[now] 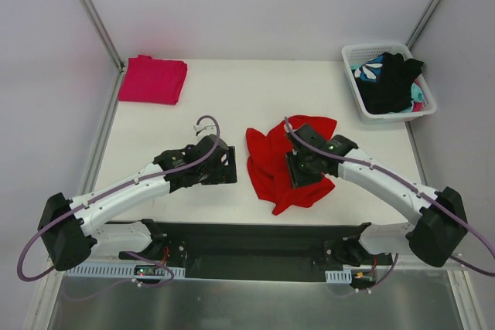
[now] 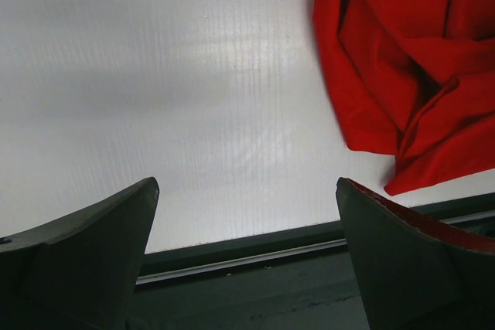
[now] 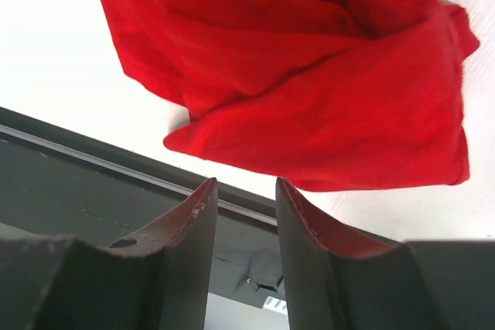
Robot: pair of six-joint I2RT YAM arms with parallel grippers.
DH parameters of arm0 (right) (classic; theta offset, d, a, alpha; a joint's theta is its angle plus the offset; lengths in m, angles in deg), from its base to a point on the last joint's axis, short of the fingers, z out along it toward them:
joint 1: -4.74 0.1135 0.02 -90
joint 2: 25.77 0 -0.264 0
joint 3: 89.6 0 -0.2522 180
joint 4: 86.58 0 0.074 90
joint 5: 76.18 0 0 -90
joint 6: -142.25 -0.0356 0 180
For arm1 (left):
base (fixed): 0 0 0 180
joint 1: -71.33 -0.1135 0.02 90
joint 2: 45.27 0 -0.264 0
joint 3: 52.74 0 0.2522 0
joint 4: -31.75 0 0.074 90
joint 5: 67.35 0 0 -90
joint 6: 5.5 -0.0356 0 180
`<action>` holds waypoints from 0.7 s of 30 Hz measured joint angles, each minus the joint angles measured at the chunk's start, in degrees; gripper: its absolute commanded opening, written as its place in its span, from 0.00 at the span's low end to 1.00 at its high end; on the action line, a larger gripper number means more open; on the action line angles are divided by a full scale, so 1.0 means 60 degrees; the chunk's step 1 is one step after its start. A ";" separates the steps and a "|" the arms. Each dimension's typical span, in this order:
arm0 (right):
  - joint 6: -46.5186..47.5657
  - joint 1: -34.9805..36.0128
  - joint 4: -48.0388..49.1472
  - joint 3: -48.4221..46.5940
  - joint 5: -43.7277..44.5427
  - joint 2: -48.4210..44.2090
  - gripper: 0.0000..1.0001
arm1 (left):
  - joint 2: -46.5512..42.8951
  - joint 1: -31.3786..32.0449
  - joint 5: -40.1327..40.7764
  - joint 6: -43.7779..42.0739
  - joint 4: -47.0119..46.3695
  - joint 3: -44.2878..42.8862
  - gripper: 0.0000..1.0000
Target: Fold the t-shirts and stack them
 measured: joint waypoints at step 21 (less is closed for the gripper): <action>-0.0004 0.4120 -0.2182 -0.2714 0.2871 0.3687 0.47 | -0.1588 -0.2696 -0.1297 0.0368 0.0259 0.0954 0.99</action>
